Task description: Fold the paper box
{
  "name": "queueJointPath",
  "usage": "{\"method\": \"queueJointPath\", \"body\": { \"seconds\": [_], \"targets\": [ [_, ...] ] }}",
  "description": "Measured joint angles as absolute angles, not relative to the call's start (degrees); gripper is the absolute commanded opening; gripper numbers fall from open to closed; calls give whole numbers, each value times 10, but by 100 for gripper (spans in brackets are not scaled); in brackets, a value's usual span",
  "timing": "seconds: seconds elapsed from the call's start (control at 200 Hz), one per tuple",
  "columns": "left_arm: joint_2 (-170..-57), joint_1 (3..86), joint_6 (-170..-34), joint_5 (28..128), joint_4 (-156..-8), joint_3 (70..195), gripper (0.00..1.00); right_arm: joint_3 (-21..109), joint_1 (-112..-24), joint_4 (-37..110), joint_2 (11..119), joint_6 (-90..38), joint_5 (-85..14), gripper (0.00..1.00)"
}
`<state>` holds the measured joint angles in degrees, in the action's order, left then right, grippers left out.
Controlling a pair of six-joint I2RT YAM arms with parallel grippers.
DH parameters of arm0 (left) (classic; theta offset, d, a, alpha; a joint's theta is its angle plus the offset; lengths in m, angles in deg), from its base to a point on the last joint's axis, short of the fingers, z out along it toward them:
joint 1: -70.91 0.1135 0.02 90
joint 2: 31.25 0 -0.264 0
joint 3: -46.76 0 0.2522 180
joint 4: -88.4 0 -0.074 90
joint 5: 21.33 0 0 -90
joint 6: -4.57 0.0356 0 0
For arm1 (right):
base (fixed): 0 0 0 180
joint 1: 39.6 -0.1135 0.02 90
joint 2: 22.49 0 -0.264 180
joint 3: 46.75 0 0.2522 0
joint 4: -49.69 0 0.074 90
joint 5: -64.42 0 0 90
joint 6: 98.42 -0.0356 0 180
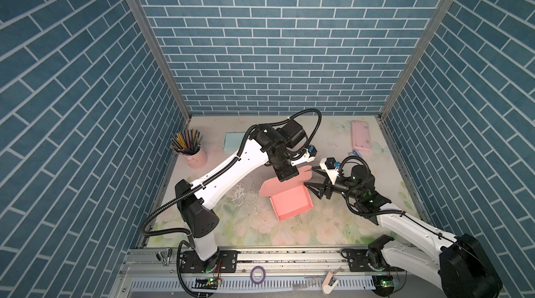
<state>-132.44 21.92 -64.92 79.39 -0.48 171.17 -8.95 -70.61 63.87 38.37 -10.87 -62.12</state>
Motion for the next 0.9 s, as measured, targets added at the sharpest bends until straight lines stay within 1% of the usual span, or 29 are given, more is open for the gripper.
{"method": "queueJointPath", "body": {
  "seconds": [0.155,0.435,0.605,0.9],
  "targets": [
    [-1343,219,-635,797,-5,1714,1,-69,-705,632,418,-99,-629,68],
    [-1367,221,-626,803,-4,1715,1,-56,-705,622,442,-89,-628,39],
    [-1378,224,-626,795,-3,1720,1,-46,-704,608,466,-86,-629,28],
    [-1383,225,-625,780,-6,1720,4,-44,-705,601,480,-84,-631,14]
  ]
}}
